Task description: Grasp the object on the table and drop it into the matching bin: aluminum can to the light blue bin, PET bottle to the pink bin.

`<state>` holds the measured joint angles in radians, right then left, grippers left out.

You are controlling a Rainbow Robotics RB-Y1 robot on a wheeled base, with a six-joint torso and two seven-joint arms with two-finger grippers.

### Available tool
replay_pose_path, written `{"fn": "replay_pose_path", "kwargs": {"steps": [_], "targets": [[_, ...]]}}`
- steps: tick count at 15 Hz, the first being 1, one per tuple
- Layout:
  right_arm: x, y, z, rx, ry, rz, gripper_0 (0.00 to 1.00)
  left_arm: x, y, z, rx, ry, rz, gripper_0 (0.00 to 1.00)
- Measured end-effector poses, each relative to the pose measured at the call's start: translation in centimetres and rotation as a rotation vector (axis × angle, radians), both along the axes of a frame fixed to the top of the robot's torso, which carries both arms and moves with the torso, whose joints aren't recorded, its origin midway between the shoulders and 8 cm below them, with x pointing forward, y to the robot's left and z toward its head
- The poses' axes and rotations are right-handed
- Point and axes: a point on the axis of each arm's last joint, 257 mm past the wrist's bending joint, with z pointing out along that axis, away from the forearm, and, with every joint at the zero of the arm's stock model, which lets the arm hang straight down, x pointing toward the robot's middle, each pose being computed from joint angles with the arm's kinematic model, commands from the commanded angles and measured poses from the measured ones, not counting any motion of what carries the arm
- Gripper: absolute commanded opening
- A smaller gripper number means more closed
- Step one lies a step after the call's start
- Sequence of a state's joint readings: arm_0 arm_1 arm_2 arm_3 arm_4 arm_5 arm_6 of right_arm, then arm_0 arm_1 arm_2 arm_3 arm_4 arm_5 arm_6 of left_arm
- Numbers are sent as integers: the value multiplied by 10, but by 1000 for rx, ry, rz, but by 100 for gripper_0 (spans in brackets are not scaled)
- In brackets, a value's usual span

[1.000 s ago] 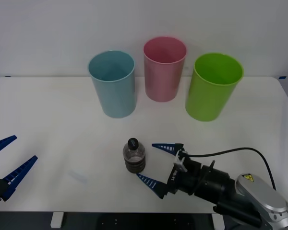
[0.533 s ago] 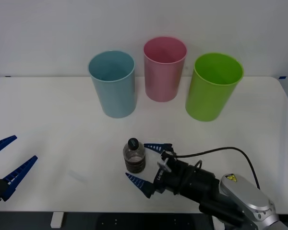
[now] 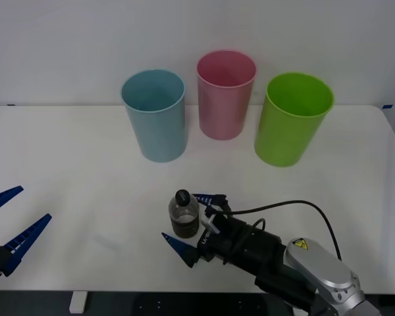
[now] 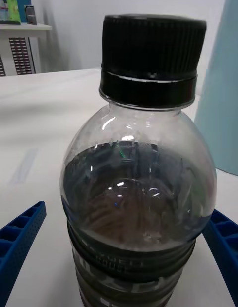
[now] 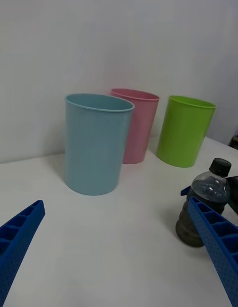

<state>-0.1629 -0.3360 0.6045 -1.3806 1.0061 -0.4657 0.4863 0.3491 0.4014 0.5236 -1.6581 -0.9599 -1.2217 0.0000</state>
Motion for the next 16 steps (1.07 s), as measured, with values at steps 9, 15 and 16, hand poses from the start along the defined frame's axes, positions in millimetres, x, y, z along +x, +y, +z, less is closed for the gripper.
{"fn": "replay_pose_path", "kwargs": {"steps": [9, 15, 16], "targets": [[4, -1, 0, -4, 1, -15, 0, 0, 0, 0, 0, 0, 0, 100], [9, -3, 5, 8, 3, -23, 0, 0, 0, 0, 0, 0, 0, 100], [10, -5, 6, 11, 3, -26, 0, 0, 0, 0, 0, 0, 0, 100]]}}
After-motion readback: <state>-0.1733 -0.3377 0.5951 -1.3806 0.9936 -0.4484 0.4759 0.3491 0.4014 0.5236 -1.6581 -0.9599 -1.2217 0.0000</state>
